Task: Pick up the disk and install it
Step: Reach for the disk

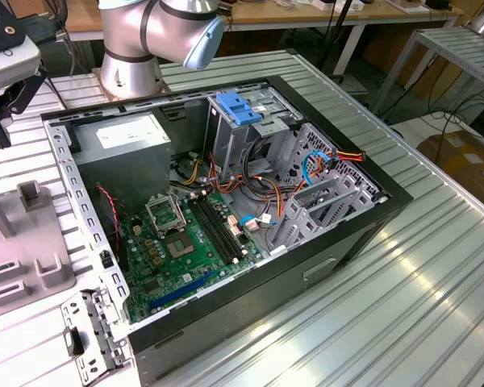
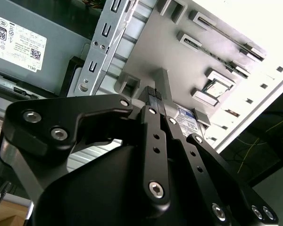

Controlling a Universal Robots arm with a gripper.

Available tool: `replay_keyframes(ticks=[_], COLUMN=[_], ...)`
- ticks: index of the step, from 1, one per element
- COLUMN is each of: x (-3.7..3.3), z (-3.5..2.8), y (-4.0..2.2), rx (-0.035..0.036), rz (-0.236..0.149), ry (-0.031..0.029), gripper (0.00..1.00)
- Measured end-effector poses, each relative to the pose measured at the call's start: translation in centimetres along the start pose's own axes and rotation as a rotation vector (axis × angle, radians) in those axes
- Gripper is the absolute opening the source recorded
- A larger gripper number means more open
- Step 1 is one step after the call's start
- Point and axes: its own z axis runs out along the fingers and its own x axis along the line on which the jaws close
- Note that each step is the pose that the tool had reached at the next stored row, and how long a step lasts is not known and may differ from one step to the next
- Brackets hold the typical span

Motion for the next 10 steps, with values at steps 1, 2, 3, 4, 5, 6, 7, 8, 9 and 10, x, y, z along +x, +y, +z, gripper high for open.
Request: replay_keyframes(ticks=[1, 2, 3, 4, 5, 6, 7, 8, 9, 10], x=[0.03, 0.07, 0.10, 0.13, 0.15, 0.17, 0.22, 0.27, 0.32, 0.34], z=[0.00, 0.00, 0.00, 0.00, 0.00, 0.00, 0.00, 0.00, -0.01, -0.01], y=[0.00, -0.01, -0.01, -0.01, -0.01, -0.01, -0.02, -0.02, -0.02, -0.03], rx=[0.0001, 0.0000, 0.0001, 0.0000, 0.0000, 0.0001, 0.0000, 0.0001, 0.0001, 0.0001], rz=[0.000, 0.000, 0.000, 0.000, 0.000, 0.000, 0.000, 0.000, 0.000, 0.000], ry=[0.0000, -0.0001, -0.0001, -0.0002, -0.0001, -0.0001, -0.0001, -0.0001, -0.0001, -0.0001], gripper=[0.11, 0.11, 0.11, 0.11, 0.11, 0.11, 0.11, 0.11, 0.11, 0.11])
